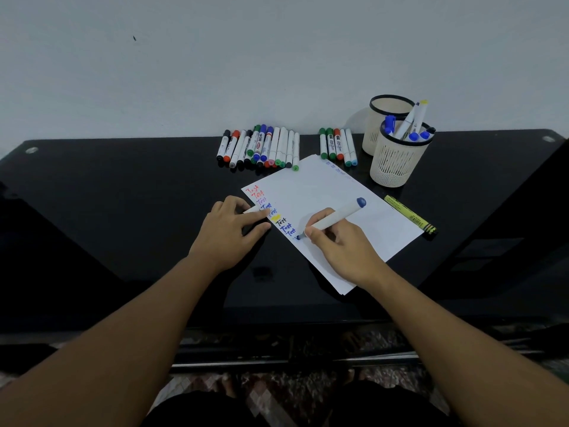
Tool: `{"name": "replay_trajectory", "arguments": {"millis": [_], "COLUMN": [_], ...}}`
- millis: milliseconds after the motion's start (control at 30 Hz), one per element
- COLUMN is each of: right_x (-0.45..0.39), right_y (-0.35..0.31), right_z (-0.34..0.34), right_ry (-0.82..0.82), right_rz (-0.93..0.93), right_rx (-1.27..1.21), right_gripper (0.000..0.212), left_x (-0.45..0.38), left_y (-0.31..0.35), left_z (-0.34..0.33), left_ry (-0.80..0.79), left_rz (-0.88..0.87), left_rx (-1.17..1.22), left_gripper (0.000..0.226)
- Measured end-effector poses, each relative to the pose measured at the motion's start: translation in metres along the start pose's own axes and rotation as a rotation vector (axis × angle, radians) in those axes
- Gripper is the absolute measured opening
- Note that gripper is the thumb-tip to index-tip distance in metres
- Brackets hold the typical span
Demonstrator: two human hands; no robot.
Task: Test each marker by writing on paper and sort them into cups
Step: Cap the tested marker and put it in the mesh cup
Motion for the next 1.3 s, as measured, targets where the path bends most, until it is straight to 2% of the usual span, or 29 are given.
{"name": "replay_trajectory", "arguments": {"millis": [300,433,533,567,667,733,800,867,967,1033,1167,1300], "right_x": [-0.001,0.000,0.004,0.004,0.000,-0.005,-0.008,-0.010,-0.014,-0.015,-0.017,-0.025], "right_y": [-0.001,-0.001,-0.002,-0.001,0.003,0.004,0.001,-0.005,-0.006,-0.005,-0.004,-0.006], "right_z": [0.000,0.009,0.011,0.009,-0.002,-0.004,-0.001,0.005,0.013,0.014,0.012,0.014], "right_ry": [0.012,0.099,0.094,0.067,-0.074,-0.141,-0.156,-0.125,0.007,0.059,0.032,-0.002], "right_rz": [0.002,0.038,0.101,0.113,0.040,-0.034,-0.070,-0.089,-0.133,-0.179,-0.226,-0.307], "right_rx": [0.026,-0.153,-0.175,-0.167,-0.104,-0.141,-0.249,-0.311,-0.350,-0.346,-0.246,-0.497], "right_gripper": [0.004,0.009,0.016,0.024,0.071,0.080,0.071,0.050,0.029,0.027,0.024,0.026], "left_x": [-0.001,0.002,0.002,0.002,0.003,0.004,0.004,0.003,0.003,0.003,0.004,0.006], "left_y": [0.003,0.006,0.006,0.005,0.006,0.007,0.005,0.002,0.000,0.003,0.010,0.018], "left_z": [0.002,0.004,0.010,0.012,0.015,0.017,0.020,0.024,0.030,0.033,0.033,0.033], "left_ry": [-0.006,0.028,0.079,0.078,0.057,0.053,0.044,0.028,0.045,0.042,0.012,-0.032], "left_rz": [0.000,-0.022,-0.037,-0.019,0.025,0.041,0.069,0.112,0.178,0.184,0.187,0.209], "left_rx": [0.002,0.067,0.099,0.115,0.155,0.186,0.236,0.283,0.394,0.441,0.504,0.558], "left_gripper": [0.040,0.037,0.040,0.041,0.043,0.042,0.036,0.028,0.022,0.020,0.016,0.015]}}
Point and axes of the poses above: each hand's wrist, its own x-axis away from the middle knuckle, its own z-axis out of the back of the hand, y = z × x, the point moved 7 cm from there along -x, towards the middle knuckle, and after that the axes turned 1 degree about -z, right-handed, at the moved point
